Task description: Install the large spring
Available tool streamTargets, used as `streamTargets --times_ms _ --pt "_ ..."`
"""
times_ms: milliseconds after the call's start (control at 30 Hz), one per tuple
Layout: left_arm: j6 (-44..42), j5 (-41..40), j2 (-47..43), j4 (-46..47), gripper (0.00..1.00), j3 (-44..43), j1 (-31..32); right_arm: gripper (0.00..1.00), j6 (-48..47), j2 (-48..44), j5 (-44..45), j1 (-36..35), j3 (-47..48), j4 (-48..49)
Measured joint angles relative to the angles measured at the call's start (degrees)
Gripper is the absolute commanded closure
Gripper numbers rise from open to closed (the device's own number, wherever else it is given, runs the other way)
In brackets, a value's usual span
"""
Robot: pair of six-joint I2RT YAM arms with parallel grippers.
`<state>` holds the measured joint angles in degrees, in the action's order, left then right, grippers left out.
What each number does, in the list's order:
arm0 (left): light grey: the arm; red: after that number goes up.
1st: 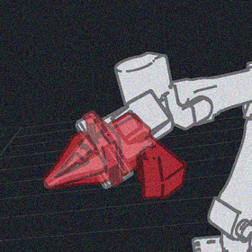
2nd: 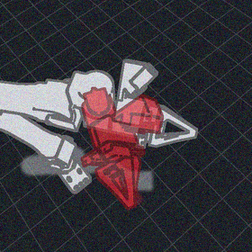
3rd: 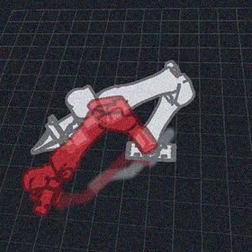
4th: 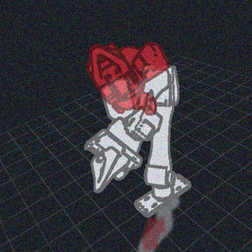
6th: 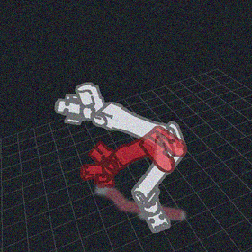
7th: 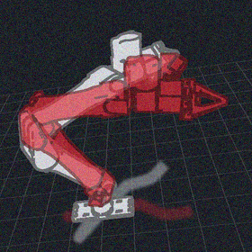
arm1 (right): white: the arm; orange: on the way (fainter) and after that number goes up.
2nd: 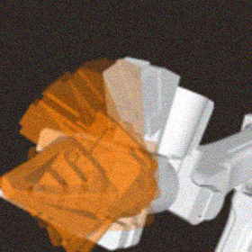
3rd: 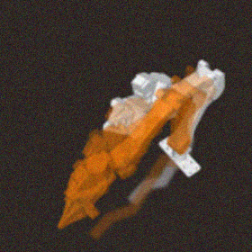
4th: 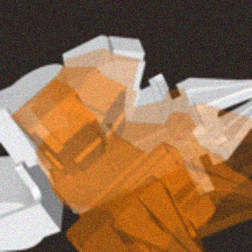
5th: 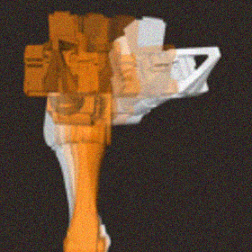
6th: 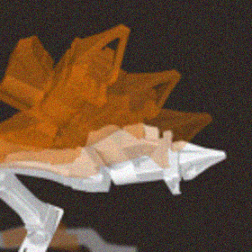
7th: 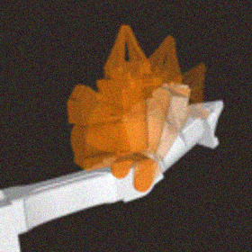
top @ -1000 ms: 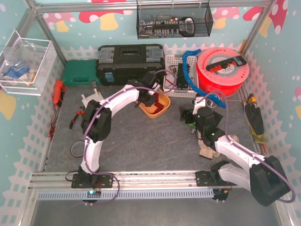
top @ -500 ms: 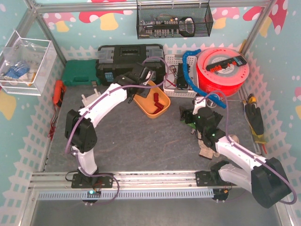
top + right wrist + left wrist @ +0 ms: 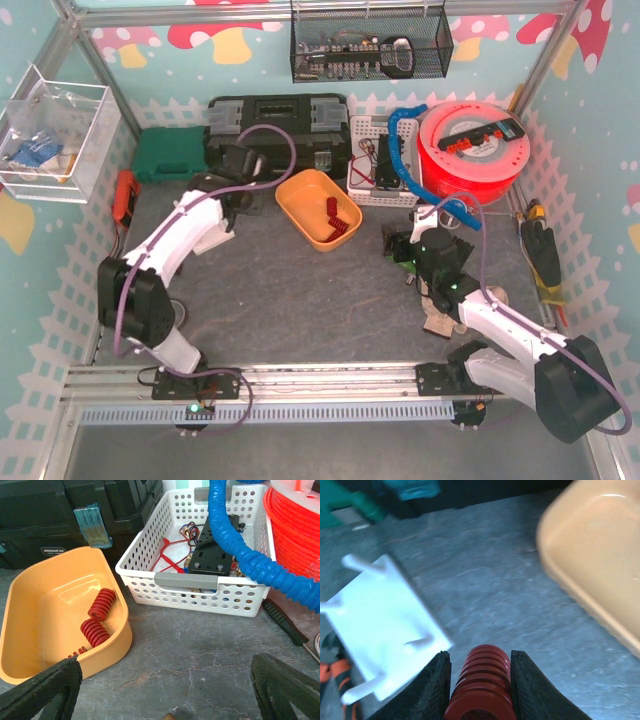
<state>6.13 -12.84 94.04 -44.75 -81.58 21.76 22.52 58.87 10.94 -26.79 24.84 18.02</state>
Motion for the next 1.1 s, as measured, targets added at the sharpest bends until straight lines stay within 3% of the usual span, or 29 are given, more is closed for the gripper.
streamTargets --times_ms 267,500,1100 --pt "2.38 -0.42 -8.68 1.99 0.94 9.84 -11.19 0.08 0.0 -0.26 -0.02 -0.33 0.0 0.0" --pt "2.86 1.99 -11.13 4.98 0.94 16.68 -19.89 0.08 0.0 -0.46 -0.07 -0.33 0.0 0.0" --pt "3.13 1.95 -7.23 7.06 0.94 18.01 -23.63 0.08 0.0 -0.46 0.04 -0.66 0.0 0.0"
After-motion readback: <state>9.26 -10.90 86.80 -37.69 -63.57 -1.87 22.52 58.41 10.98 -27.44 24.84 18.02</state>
